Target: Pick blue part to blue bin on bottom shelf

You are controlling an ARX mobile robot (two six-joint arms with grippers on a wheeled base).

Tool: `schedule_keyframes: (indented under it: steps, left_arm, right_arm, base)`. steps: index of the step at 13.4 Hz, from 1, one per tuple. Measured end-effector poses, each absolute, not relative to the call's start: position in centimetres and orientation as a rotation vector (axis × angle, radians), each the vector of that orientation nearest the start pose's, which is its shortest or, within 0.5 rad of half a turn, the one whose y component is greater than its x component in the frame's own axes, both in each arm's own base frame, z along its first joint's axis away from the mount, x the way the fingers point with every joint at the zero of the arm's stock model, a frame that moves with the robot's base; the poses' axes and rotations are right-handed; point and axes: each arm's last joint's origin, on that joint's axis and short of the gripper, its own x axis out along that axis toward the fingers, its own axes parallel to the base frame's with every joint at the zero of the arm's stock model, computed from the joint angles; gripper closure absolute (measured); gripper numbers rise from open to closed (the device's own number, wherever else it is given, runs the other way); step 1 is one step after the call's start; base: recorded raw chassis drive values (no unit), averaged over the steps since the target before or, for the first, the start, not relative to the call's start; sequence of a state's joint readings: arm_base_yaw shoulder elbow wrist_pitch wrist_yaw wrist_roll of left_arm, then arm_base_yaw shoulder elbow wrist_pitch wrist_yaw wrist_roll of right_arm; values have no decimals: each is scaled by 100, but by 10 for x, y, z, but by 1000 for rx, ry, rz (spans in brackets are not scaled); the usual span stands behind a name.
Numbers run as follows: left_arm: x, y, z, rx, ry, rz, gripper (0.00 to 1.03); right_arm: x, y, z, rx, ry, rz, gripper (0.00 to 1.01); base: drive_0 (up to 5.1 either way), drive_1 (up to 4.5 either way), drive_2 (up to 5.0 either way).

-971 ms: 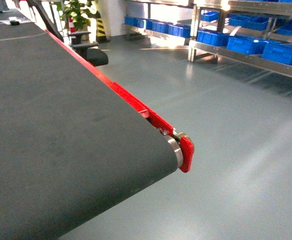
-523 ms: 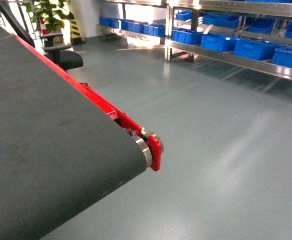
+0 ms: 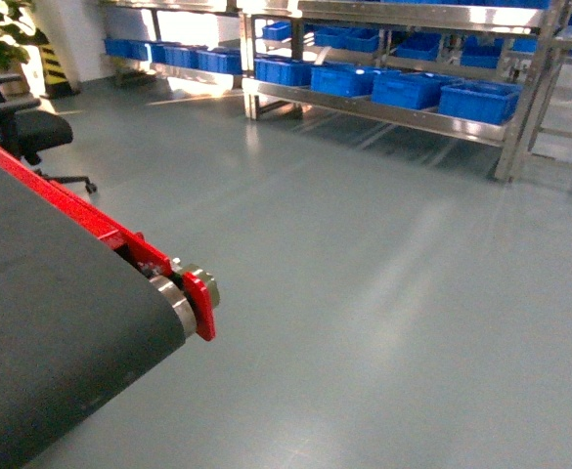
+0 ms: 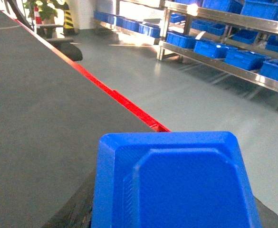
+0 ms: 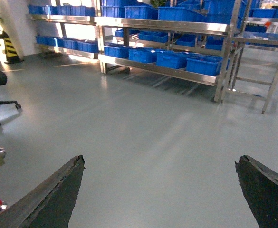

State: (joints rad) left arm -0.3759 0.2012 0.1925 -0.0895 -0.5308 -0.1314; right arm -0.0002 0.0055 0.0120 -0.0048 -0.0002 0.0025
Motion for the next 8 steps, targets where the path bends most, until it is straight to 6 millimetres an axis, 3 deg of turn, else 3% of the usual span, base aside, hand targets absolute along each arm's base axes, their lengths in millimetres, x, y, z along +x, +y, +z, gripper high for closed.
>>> schedule_keyframes:
  steps: [8]
  left_arm:
    - [98,-23,205,-88,78,160,60]
  right_arm:
    - [97,0,167,2,-1,0,3]
  base:
    - [-157,-157,-157]
